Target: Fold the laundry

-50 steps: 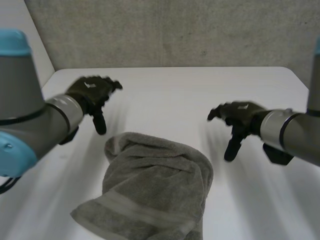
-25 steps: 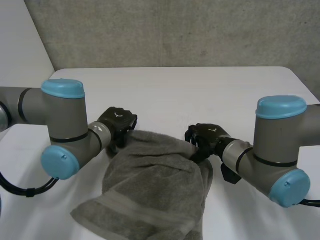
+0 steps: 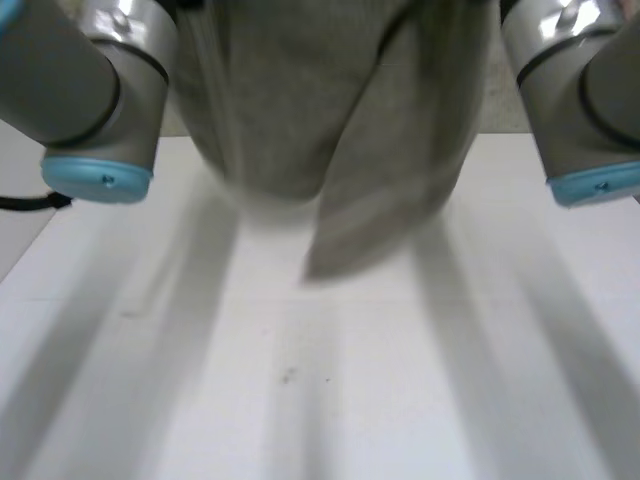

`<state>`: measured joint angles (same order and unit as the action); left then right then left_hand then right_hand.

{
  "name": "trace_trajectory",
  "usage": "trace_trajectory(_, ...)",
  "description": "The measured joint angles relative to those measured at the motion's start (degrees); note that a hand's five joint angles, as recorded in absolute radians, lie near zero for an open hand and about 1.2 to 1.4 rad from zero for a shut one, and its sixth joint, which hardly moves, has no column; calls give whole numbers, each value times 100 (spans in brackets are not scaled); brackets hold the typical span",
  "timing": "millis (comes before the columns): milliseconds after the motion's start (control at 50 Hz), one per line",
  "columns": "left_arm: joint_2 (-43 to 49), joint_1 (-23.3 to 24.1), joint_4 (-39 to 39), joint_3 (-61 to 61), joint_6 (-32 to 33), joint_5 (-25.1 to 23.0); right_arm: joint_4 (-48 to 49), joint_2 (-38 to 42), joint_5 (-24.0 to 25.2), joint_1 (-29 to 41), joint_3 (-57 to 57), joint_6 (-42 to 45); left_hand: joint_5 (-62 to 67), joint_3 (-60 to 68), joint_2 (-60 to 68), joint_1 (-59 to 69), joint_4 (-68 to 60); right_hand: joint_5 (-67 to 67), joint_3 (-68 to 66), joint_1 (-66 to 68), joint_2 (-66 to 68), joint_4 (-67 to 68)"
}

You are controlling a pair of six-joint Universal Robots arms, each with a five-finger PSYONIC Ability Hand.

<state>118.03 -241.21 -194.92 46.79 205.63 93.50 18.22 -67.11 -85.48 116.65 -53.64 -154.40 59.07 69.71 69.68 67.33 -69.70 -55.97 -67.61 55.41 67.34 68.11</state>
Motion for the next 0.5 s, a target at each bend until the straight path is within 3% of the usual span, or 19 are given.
trace_trajectory(20, -278, 10, -368, 164, -31, 135, 470, -332, 139, 64, -209, 219, 12, 1, 2, 0, -1, 0, 0, 0, 0, 0)
trace_trajectory(80, -474, 17, -543, 428, -50, 178, 691, -577, 317, 117, -558, 286, 17, 1, 3, 0, -1, -3, 0, 0, 0, 0)
trace_trajectory(200, -723, 20, -605, 1464, -65, 132, 390, -842, 575, 232, -1650, 283, 24, 2, 3, 87, -2, -57, 0, 0, 0, 3)
trace_trajectory(380, -562, 14, -579, 3333, -26, -184, -590, -329, 588, 494, -2833, 225, -35, -131, -132, 86, 130, -71, -49, 0, 0, 26)
trace_trajectory(500, -175, 10, -561, 4625, 92, -347, -1195, 631, 596, 589, -3443, 199, -157, -238, -236, 61, 233, -81, -50, 0, 0, 26)
